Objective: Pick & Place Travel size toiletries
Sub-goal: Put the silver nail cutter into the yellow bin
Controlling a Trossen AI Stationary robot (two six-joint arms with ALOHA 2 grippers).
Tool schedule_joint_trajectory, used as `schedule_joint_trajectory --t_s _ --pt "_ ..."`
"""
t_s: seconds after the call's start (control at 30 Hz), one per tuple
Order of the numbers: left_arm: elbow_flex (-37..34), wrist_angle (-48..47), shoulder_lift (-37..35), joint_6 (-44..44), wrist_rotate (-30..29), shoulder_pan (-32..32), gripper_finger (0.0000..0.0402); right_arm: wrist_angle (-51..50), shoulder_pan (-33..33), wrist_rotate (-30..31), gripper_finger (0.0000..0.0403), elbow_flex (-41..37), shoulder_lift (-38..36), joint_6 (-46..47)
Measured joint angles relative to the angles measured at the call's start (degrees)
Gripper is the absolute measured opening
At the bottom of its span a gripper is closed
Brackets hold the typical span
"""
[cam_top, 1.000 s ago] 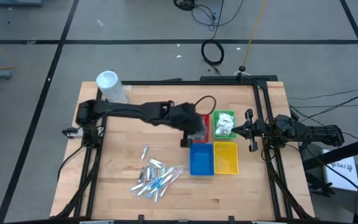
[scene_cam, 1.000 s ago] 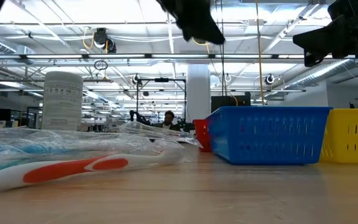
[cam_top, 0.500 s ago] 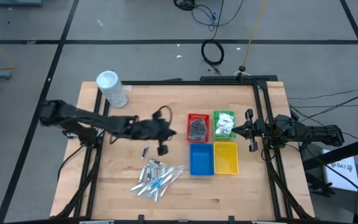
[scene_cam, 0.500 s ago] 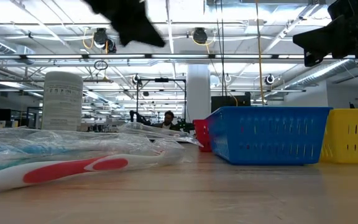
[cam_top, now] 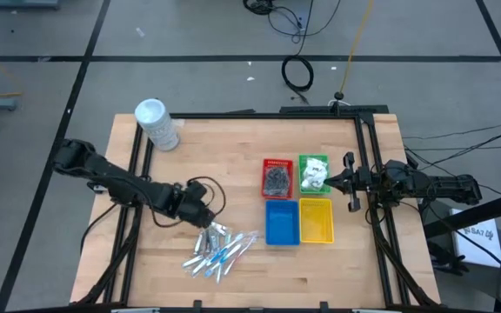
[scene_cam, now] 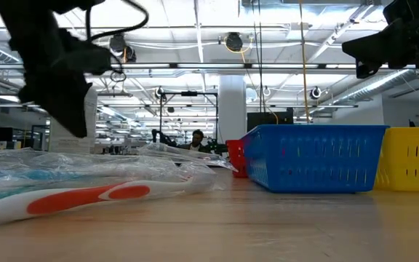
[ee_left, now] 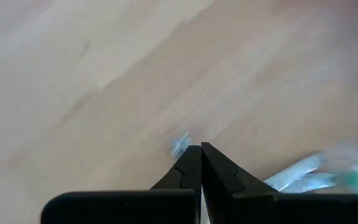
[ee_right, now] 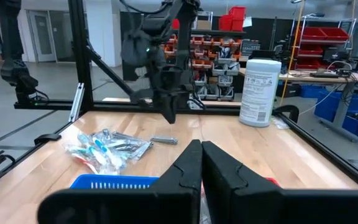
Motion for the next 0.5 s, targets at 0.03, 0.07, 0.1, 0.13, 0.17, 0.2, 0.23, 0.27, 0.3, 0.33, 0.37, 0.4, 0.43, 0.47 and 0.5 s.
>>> schedule_joint_trajectory --t_s 0.03,0.07,0.1,0.13,0.17,0.2,0.23,0.27,0.3,0.33,0.37,0.4,0.43,0.47,0.5 --pt "0.0 -1.4 0.3 -4.2 0.1 -0.5 0.0000 0.0 0.0 0.6 0.0000 0.0 0.0 0.0" --pt "0.0 -2.3 0.5 -7.7 0.2 -0.8 0.0000 0.1 0.0 1.0 0.0000 0.0 0.0 0.0" --pt "0.0 -2.7 0.6 -9.8 0.5 -1.1 0.0000 0.0 0.0 1.2 0.0000 0.0 0.0 0.0" --pt "0.0 -2.7 0.6 -10.8 0.9 -1.2 0.0000 -0.1 0.0 1.3 0.0000 0.0 0.0 -0.1" --pt "0.0 -2.5 0.7 -11.3 1.2 -1.2 0.0000 -0.1 0.0 1.3 0.0000 0.0 0.0 -0.3" --pt "0.0 -2.3 0.7 -11.5 1.4 -1.3 0.0000 0.1 0.0 1.2 0.0000 0.0 0.0 -0.3" --pt "0.0 -2.0 0.7 -11.7 1.4 -1.3 0.0000 0.1 0.0 1.3 0.0000 0.0 0.0 -0.3" --pt "0.0 -1.6 0.7 -11.6 1.5 -1.3 0.0000 0.1 0.0 1.3 0.0000 0.0 0.0 -0.3" --pt "0.0 -0.8 0.7 -11.4 1.5 -1.3 0.0001 0.1 0.0 1.2 0.0000 0.0 0.0 -0.3" --pt "0.0 0.2 0.7 -11.4 1.5 -1.5 0.0002 0.1 0.0 1.2 0.0000 0.0 0.0 -0.2" --pt "0.0 1.3 0.7 -11.1 1.6 -1.6 0.0004 0.1 0.0 1.2 0.0000 0.0 0.0 -0.1" --pt "0.0 2.1 0.7 -10.0 1.6 -1.9 0.0007 0.1 0.0 1.1 0.0000 0.0 0.0 0.0" --pt "0.0 2.7 0.7 -9.1 1.8 -2.1 0.0011 0.1 0.0 1.1 0.0000 0.0 0.0 0.0" --pt "0.1 3.0 0.9 -8.6 2.3 -2.3 0.0016 0.1 0.0 1.1 0.0000 0.0 0.0 0.1" --pt "0.1 3.1 1.4 -9.4 2.8 -2.3 0.0022 0.1 0.0 1.1 0.0000 0.0 0.0 0.1"
